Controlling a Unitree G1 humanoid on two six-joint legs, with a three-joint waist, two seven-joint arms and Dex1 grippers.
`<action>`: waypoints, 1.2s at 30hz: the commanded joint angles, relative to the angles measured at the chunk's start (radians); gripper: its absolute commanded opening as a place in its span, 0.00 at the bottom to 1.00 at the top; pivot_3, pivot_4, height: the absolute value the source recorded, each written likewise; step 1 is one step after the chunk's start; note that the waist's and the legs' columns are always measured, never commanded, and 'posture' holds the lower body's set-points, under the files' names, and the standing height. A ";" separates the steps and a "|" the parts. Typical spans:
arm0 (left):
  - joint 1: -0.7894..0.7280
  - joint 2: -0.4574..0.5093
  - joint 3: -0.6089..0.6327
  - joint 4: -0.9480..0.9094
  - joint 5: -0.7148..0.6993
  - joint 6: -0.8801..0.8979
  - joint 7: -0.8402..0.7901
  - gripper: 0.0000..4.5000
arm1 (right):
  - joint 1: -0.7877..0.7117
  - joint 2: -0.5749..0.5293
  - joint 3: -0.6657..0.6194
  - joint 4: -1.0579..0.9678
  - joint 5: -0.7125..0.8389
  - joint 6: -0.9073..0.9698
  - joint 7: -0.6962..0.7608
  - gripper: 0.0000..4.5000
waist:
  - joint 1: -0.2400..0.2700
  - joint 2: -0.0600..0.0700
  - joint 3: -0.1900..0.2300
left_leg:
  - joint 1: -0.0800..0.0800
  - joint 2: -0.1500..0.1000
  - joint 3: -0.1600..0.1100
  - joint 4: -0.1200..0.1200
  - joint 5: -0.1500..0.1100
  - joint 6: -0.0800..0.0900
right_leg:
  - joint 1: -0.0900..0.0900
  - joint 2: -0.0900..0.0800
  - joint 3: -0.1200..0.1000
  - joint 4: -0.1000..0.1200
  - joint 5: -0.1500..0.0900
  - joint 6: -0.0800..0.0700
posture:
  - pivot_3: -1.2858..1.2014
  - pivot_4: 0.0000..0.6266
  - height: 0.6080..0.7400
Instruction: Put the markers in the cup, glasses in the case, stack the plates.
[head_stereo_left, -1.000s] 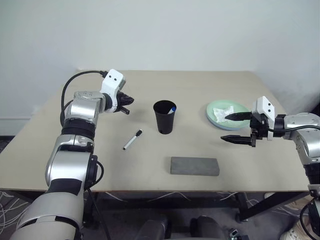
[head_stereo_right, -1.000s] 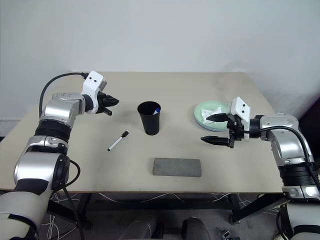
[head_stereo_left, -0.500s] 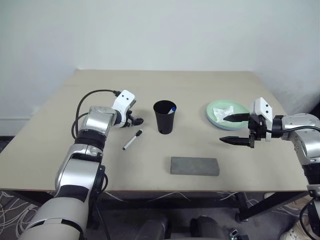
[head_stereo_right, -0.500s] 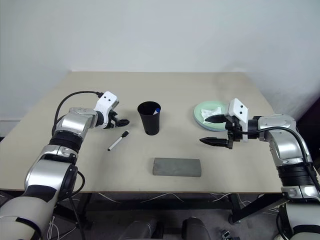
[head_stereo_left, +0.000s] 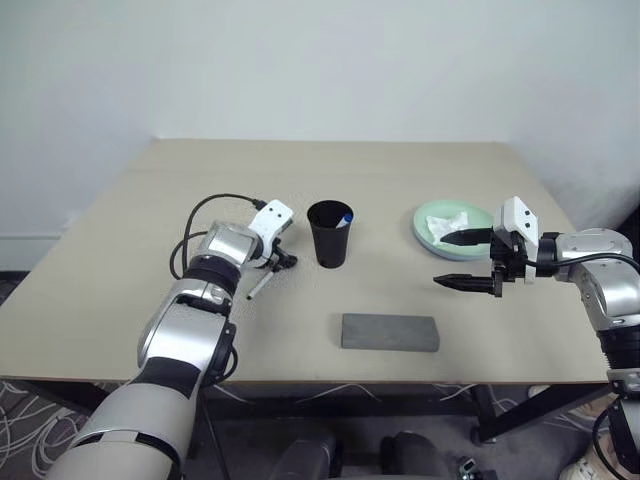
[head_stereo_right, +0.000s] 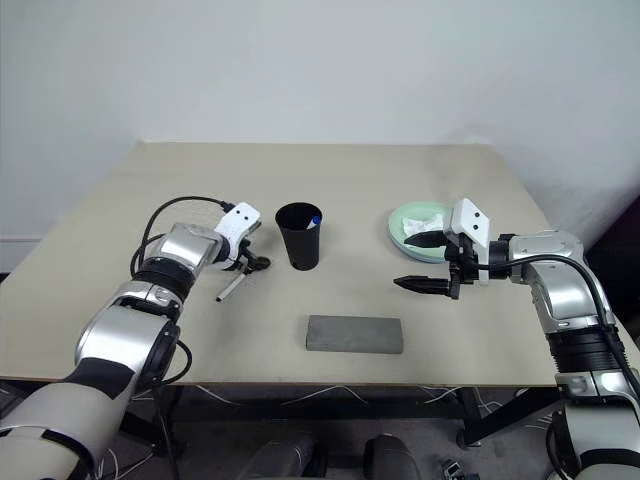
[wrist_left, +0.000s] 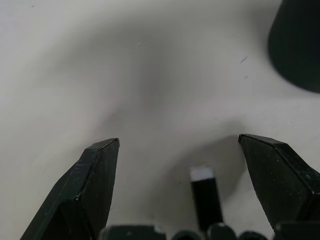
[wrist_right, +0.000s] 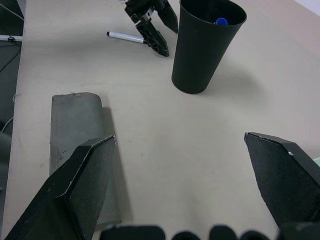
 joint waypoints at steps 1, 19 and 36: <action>-0.049 -0.001 0.009 -0.001 0.002 -0.006 -0.005 0.90 | -0.021 -0.005 -0.021 -0.042 0.010 -0.001 -0.008 1.00 | 0.000 0.000 0.000 | 0.000 0.000 0.000 0.000 0.000 0.000 | 0.000 0.000 0.000 0.000 0.000 0.000 | 0.52 0.00 0.99; -0.052 0.008 -0.025 0.038 0.036 0.099 -0.067 0.63 | -0.019 -0.005 -0.017 -0.049 0.010 0.004 -0.015 1.00 | -0.003 0.000 0.000 | 0.001 0.000 0.000 0.000 0.000 0.000 | 0.001 0.000 0.000 0.000 0.000 0.000 | 0.52 0.00 0.99; -0.051 0.017 -0.052 0.035 0.052 0.093 -0.077 0.00 | -0.016 -0.004 -0.018 -0.048 0.009 0.001 -0.018 1.00 | -0.003 0.000 0.000 | 0.002 0.001 0.000 0.000 0.000 0.000 | 0.001 0.000 0.000 0.001 0.000 0.000 | 0.52 0.00 0.99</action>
